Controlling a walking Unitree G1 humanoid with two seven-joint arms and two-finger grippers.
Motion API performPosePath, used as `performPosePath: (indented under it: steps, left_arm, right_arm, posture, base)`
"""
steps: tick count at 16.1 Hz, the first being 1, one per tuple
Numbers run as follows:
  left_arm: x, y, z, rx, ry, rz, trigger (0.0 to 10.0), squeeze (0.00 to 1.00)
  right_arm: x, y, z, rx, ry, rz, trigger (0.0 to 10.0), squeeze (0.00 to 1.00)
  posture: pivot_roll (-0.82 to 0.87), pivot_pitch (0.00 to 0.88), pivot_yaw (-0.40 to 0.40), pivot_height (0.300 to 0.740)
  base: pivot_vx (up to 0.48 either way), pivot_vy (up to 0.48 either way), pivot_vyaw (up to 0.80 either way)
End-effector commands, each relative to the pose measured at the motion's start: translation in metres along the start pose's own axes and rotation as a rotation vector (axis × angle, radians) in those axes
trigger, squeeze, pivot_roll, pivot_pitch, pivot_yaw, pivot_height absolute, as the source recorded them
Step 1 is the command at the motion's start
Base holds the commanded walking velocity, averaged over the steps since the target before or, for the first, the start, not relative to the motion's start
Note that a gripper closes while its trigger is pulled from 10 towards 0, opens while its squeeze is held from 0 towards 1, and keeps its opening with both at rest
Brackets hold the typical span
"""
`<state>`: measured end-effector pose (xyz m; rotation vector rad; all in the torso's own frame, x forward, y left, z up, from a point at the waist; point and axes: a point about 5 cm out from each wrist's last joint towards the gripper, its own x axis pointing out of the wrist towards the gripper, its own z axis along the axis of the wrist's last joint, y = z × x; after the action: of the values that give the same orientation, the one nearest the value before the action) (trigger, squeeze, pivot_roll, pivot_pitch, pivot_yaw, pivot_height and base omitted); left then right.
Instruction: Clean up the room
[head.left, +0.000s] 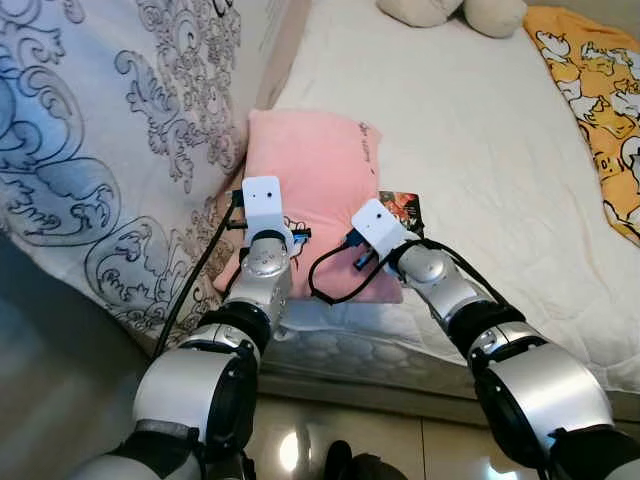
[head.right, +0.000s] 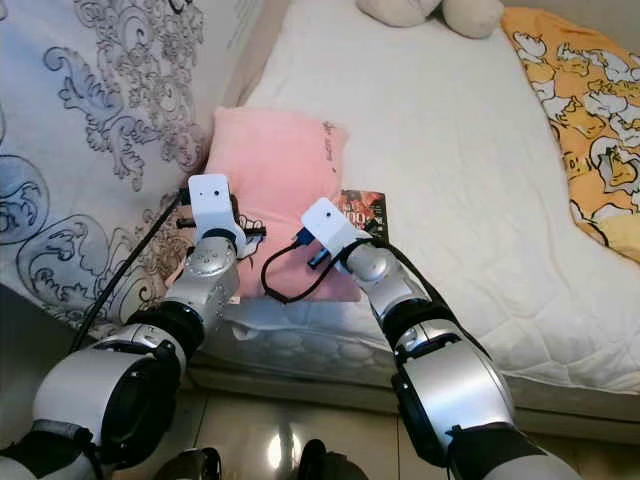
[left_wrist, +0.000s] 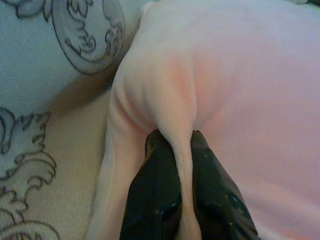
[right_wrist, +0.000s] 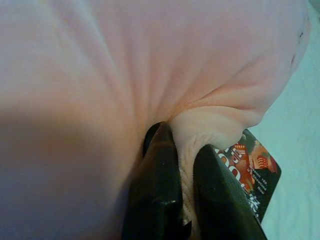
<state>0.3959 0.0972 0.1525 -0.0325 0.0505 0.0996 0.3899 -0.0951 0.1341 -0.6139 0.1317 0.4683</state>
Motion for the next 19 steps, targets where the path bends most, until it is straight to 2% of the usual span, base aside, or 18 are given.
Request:
performPosePath:
  steps: [1, 2, 4, 7, 9, 11, 12, 13, 15, 16, 18, 19]
  left_arm:
    - [0.005, -0.001, 0.014, 0.048, -0.036, -0.028, 10.0, 0.00]
    - [0.010, 0.005, 0.031, 0.082, -0.094, -0.028, 10.0, 0.00]
    - [0.012, 0.007, 0.036, 0.111, -0.107, -0.035, 10.0, 0.00]
    - [0.012, 0.012, 0.029, 0.106, -0.069, -0.043, 10.0, 0.00]
    - [0.009, 0.009, 0.020, 0.049, -0.031, -0.045, 10.0, 0.00]
    - [0.008, 0.007, 0.015, 0.034, -0.012, -0.052, 10.0, 0.00]
    - [0.008, 0.008, 0.014, 0.022, -0.002, -0.055, 10.0, 0.00]
    - [0.008, 0.007, 0.012, -0.014, 0.013, -0.073, 10.0, 1.00]
    - [0.008, 0.006, 0.013, -0.018, 0.010, -0.088, 10.0, 1.00]
    - [0.008, 0.006, 0.015, 0.018, -0.008, -0.098, 10.0, 1.00]
    - [0.010, 0.012, 0.021, 0.035, -0.040, -0.091, 10.0, 1.00]
    - [0.011, 0.014, 0.025, 0.037, -0.062, -0.097, 10.0, 1.00]
  right_arm:
    - [-0.003, 0.001, -0.010, 0.039, 0.031, -0.008, 10.0, 0.00]
    - [-0.001, 0.002, -0.004, 0.071, -0.003, -0.017, 10.0, 0.00]
    - [0.000, 0.002, -0.001, 0.098, -0.004, -0.034, 10.0, 0.00]
    - [0.001, 0.007, -0.003, 0.124, 0.010, -0.026, 10.0, 0.00]
    - [-0.001, 0.005, -0.009, 0.107, 0.035, -0.041, 10.0, 0.00]
    - [-0.001, 0.004, -0.010, 0.098, 0.039, -0.044, 10.0, 0.00]
    - [-0.001, 0.004, -0.010, 0.099, 0.040, -0.045, 10.0, 0.17]
    - [-0.001, 0.004, -0.009, 0.122, 0.040, -0.047, 10.0, 1.00]
    - [0.000, 0.003, -0.008, 0.190, 0.041, -0.066, 10.0, 1.00]
    - [-0.001, 0.000, -0.009, 0.300, 0.040, -0.090, 10.0, 1.00]
    - [-0.002, -0.002, -0.012, 0.395, 0.025, -0.116, 10.0, 1.00]
    - [-0.002, -0.004, -0.009, 0.360, 0.000, -0.133, 10.0, 1.00]
  posture:
    - [0.13, 0.266, -0.127, 0.740]
    - [0.13, 0.267, -0.122, 0.740]
    - [0.13, 0.263, -0.120, 0.740]
    - [0.14, 0.260, -0.121, 0.740]
    - [0.14, 0.259, -0.129, 0.740]
    - [0.13, 0.256, -0.130, 0.740]
    - [0.13, 0.253, -0.130, 0.740]
    - [0.14, 0.243, -0.128, 0.740]
    - [0.14, 0.228, -0.124, 0.740]
    - [0.15, 0.198, -0.116, 0.740]
    - [0.15, 0.181, -0.104, 0.740]
    - [0.14, 0.164, -0.097, 0.740]
  base:
    - [0.000, 0.000, 0.00]
    - [0.000, 0.000, 0.00]
    - [0.000, 0.000, 0.00]
    - [0.000, 0.000, 0.00]
    - [0.000, 0.000, 0.00]
    - [0.000, 0.000, 0.00]
    - [0.000, 0.000, 0.00]
    - [0.000, 0.000, 0.00]
    - [0.000, 0.000, 0.00]
    - [0.000, 0.000, 0.00]
    - [0.000, 0.000, 0.00]
    - [0.000, 0.000, 0.00]
